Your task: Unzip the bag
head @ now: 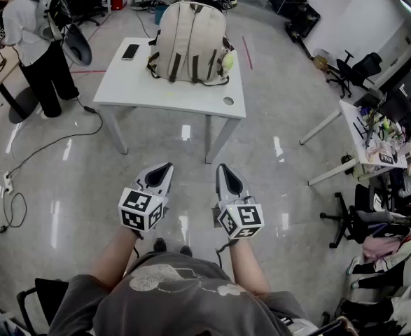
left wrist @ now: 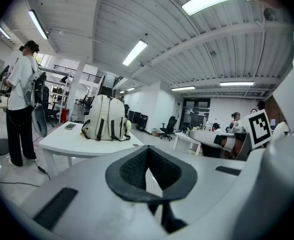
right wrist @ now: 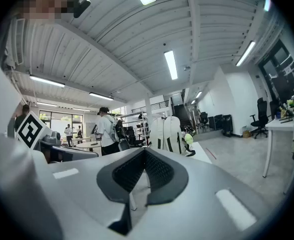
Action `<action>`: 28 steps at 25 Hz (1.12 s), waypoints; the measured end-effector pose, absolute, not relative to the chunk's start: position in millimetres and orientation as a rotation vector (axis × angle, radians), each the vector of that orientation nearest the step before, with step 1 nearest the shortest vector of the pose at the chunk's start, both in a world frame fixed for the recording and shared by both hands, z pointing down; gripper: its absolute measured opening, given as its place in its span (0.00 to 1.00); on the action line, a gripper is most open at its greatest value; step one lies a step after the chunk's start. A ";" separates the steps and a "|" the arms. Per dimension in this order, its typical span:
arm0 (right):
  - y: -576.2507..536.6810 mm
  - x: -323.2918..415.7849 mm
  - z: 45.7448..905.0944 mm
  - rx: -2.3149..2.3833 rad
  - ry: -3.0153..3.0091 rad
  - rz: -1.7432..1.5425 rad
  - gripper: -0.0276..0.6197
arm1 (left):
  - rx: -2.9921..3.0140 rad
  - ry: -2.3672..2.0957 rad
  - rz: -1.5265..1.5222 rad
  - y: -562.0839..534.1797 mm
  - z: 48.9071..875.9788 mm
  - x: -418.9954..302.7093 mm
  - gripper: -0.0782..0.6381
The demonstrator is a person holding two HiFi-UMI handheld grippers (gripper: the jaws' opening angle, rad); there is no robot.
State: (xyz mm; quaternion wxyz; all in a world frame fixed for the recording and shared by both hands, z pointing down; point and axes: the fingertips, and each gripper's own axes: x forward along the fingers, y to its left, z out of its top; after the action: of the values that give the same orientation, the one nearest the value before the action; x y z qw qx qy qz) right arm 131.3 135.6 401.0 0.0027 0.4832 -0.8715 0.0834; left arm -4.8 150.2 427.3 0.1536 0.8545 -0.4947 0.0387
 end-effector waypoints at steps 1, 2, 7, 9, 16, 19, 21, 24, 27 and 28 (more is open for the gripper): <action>132.8 128.3 400.2 1.509 -2.736 0.253 0.04 | 2.444 -1.425 0.109 146.8 427.1 -7.7 0.12; 130.2 125.8 399.5 1.505 -2.737 0.245 0.04 | 2.438 -1.431 0.106 143.6 427.0 -10.2 0.12; 126.7 128.5 395.5 1.527 -2.718 0.203 0.04 | 2.424 -1.425 0.094 136.1 429.3 -11.7 0.12; 128.4 131.8 395.5 1.537 -2.712 0.205 0.04 | 2.417 -1.419 0.089 135.3 431.7 -11.0 0.12; 124.0 124.3 397.8 1.545 -2.714 0.214 0.04 | 2.422 -1.420 0.077 127.8 431.5 -20.5 0.12; 122.5 120.3 394.7 1.557 -2.753 0.219 0.04 | 2.412 -1.432 0.077 128.3 433.4 -25.8 0.12; 119.1 116.5 394.3 1.571 -2.776 0.237 0.04 | 2.410 -1.443 0.081 127.7 434.7 -31.3 0.12; 117.5 108.4 391.3 1.557 -2.840 0.231 0.04 | 2.400 -1.451 0.083 126.2 438.2 -38.8 0.12; 115.0 99.5 394.4 1.556 -2.843 0.221 0.04 | 2.412 -1.447 0.080 125.4 437.9 -45.3 0.12; 114.1 97.0 397.1 1.564 -2.831 0.223 0.04 | 2.417 -1.447 0.084 126.0 438.2 -48.3 0.12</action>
State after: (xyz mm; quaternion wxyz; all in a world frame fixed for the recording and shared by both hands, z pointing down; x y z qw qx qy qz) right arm 97.0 114.1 397.1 -0.0500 0.4819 -0.8721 0.0688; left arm -48.3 126.0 438.2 0.1609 0.8464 -0.5068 0.0296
